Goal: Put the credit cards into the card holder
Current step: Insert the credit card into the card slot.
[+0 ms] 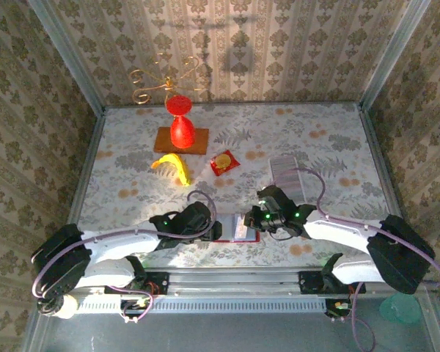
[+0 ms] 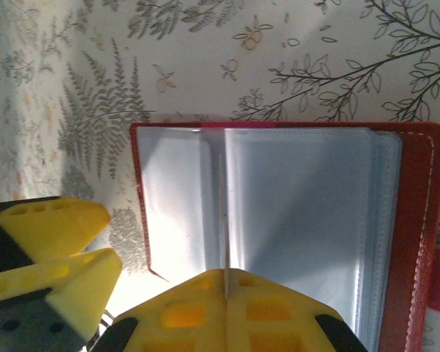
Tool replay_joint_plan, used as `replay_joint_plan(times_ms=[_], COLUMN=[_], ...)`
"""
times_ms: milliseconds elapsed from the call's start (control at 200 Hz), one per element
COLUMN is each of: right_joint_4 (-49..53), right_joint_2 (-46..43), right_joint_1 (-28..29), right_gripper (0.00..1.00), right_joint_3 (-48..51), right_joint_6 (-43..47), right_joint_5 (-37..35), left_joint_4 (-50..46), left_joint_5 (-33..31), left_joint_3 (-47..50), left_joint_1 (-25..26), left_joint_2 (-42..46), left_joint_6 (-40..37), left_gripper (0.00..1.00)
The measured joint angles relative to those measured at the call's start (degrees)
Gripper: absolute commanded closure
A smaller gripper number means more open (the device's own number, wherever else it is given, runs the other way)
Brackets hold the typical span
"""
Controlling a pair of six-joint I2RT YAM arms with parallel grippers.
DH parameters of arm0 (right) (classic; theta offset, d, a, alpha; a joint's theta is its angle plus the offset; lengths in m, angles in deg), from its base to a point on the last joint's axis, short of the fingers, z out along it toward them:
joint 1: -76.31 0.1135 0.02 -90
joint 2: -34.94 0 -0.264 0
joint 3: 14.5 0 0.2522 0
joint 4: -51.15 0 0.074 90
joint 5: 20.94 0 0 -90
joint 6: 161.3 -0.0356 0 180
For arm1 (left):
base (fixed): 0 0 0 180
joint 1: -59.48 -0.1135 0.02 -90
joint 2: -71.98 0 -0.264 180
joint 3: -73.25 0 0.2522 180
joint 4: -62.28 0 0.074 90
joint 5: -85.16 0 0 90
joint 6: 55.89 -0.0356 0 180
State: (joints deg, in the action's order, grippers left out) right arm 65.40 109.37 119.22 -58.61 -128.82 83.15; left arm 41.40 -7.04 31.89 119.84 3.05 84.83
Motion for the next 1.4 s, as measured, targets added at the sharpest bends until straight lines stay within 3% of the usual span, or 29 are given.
replay_joint_plan(times_ms=[620,1100,1400], right_joint_4=[-3.8,-6.8,-6.6], right_joint_2=[3.4,6.0,6.2], right_joint_1=[0.0,0.7,0.9], right_gripper=[1.00,1.00,1.00], right_joint_3=[-1.1,-1.1,-1.1], right_joint_6=[-0.8,-2.6,-2.7], right_joint_5=[0.1,0.2,0.1], left_joint_4=[0.2,0.9,1.4], left_joint_5=[0.4,0.7,1.0], left_joint_3=[-1.9,-2.1,-2.1], left_joint_1=[0.0,0.0,0.1], left_joint_2=[-6.5,-7.4,-7.6], left_joint_6=[0.0,0.0,0.0], left_gripper=[0.48,0.60,0.58])
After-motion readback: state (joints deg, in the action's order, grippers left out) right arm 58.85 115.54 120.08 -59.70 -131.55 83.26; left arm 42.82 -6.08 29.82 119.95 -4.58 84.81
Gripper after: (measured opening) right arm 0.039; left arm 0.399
